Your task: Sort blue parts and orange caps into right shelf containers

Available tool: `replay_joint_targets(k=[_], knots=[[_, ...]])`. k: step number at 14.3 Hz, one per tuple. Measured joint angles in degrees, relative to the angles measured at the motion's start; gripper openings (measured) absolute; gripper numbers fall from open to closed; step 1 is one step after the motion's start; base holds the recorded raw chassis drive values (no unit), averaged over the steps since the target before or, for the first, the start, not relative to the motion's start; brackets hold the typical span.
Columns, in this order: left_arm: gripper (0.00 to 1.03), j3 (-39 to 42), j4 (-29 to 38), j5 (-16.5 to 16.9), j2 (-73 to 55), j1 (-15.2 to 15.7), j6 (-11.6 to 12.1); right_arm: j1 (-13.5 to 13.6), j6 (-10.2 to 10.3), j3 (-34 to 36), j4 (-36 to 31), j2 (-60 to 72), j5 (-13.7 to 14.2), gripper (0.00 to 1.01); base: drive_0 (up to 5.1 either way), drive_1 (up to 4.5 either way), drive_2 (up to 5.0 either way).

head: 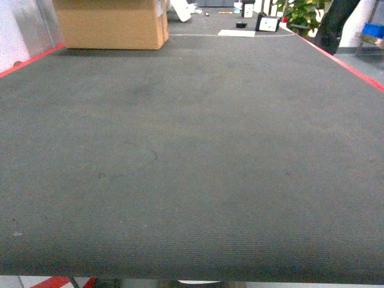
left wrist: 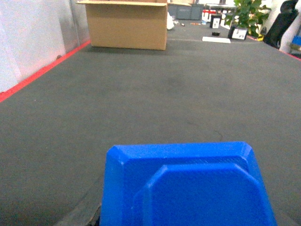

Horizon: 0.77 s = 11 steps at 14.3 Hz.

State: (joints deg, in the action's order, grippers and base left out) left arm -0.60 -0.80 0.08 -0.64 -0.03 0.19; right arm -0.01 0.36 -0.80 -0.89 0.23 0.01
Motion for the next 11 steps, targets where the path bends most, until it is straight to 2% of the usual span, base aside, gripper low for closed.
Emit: replay_joint_targets(k=[1, 11], knots=[[0.44, 0.02, 1.05, -0.09, 0.15, 0.0, 0.02, 0.0, 0.0, 0.02, 1.62, 0.04, 0.02, 0.44, 0.0, 0.0, 0.0], [0.44, 0.02, 0.39, -0.09, 0.17, 0.0, 0.02, 0.0, 0.0, 0.02, 1.25, 0.04, -0.02, 0.44, 0.0, -0.03, 0.0]])
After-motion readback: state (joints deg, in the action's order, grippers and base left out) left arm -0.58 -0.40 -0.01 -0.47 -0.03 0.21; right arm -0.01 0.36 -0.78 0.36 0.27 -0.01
